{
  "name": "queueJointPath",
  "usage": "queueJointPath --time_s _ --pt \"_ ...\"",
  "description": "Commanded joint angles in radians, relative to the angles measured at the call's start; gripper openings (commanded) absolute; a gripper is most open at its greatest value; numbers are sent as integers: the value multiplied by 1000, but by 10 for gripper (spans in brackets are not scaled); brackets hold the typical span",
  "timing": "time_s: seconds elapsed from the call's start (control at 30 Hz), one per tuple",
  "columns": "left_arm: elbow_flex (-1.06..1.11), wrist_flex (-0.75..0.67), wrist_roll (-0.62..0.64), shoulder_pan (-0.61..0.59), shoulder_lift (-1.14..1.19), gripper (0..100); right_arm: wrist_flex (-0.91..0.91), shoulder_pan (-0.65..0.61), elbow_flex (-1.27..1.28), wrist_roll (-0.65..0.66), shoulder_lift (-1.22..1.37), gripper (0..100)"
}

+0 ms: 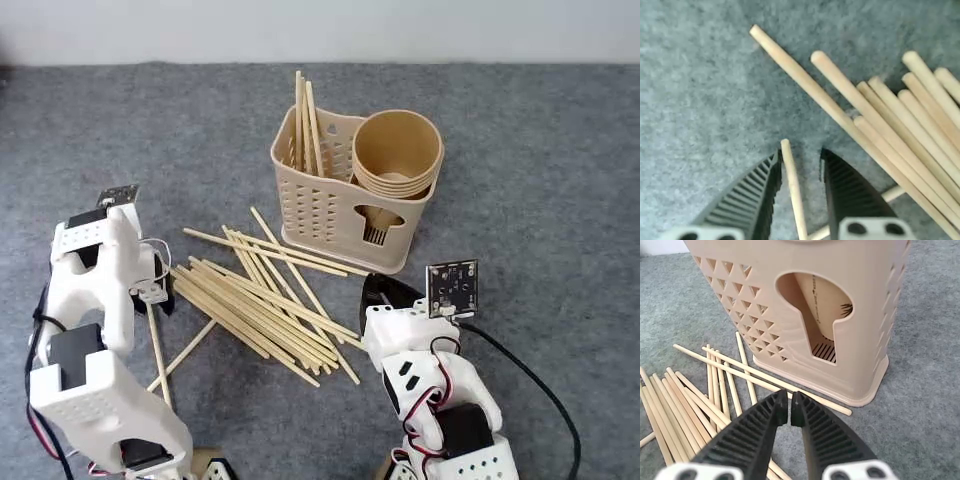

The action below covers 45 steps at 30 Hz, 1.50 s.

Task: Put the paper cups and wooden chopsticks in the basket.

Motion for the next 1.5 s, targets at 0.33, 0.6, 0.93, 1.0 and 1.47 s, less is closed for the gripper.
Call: queueJointPath --time_s 0.33,0.6,0.93,1.0,1.47 --pt "2 -6 5 9 -92 12 -8 -1 -6 14 -18 35" --pt "-68 95 6 118 -488 12 -8 -2 -6 14 -19 35" --pt "-318 91 124 278 -786 12 -8 -2 -5 14 -19 34" --pt "-397 91 167 310 -796 12 -8 -2 -5 14 -19 34" --pt "-590 -493 443 471 -793 12 -8 -2 -3 14 -19 32"
